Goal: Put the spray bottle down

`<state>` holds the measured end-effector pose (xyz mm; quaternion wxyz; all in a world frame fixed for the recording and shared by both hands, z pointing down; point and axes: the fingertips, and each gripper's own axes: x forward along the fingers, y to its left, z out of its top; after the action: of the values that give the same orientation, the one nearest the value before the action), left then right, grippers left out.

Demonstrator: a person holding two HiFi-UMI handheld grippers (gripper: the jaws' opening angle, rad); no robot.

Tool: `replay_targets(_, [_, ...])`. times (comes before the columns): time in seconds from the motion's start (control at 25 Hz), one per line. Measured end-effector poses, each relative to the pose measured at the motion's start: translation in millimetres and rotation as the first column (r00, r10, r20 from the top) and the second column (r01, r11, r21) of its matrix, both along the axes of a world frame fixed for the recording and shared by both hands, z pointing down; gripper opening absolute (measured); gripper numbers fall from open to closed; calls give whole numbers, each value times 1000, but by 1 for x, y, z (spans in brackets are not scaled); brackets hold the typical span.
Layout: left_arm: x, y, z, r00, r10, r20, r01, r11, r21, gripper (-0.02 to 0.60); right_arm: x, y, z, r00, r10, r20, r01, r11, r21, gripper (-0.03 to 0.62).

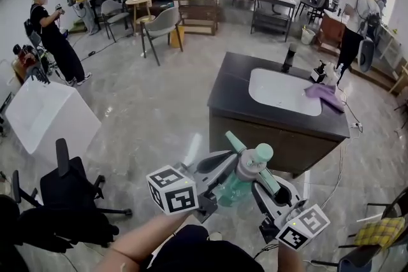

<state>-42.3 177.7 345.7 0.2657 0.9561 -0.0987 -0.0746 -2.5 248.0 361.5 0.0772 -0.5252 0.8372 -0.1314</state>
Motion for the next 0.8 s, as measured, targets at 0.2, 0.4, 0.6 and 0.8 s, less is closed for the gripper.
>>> replay_targets(0.2, [8, -3, 9, 999, -17, 31, 18, 1000, -8, 12, 12, -3, -4, 1000, -12, 21, 11, 1000, 18, 109])
replay_targets(0.4, [10, -11, 12, 999, -35, 34, 36, 999, -11, 12, 15, -10, -1, 1000, -26, 11, 25, 1000, 18, 109])
replay_targets(0.6, [12, -29, 11, 998, -61, 23, 62, 998, -19, 12, 20, -20, -1, 999, -39, 13, 39, 999, 15, 108])
replay_targets(0.8, [18, -48, 11, 998, -55, 20, 55, 998, -17, 12, 25, -36, -2, 999, -33, 1, 33, 999, 15, 109])
